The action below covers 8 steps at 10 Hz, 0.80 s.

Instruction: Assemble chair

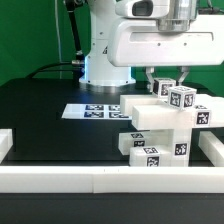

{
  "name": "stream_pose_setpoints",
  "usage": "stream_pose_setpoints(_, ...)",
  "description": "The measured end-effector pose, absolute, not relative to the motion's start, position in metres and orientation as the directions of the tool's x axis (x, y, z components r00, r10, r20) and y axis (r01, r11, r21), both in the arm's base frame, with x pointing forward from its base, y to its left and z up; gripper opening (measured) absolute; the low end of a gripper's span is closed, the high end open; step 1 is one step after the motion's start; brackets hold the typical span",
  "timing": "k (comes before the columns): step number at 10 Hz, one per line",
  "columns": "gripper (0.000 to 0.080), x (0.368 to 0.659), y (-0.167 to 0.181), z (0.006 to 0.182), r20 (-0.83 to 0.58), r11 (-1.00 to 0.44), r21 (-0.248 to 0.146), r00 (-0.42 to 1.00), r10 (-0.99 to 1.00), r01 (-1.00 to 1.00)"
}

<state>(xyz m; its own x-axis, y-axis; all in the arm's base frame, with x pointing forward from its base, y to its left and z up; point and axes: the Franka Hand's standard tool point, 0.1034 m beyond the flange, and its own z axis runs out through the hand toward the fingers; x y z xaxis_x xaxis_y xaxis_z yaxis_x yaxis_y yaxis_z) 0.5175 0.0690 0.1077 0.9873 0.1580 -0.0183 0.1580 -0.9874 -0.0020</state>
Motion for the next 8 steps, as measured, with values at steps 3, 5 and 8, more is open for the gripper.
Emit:
stream_pose_setpoints(3,0.0275,0.5173,0.0689,0.1071,-0.019,-0.999,0.001,0.999,-0.037,-0.037)
stream_pose_setpoints(5,0.0275,0.5172,0.0673,0.1064,-0.022,-0.981,0.006,0.981,-0.193,-0.192)
stream_pose_setpoints(8,0.0275,0.518,0.0633,0.1064,-0.023,-0.888,0.001,0.887,-0.46,-0.46)
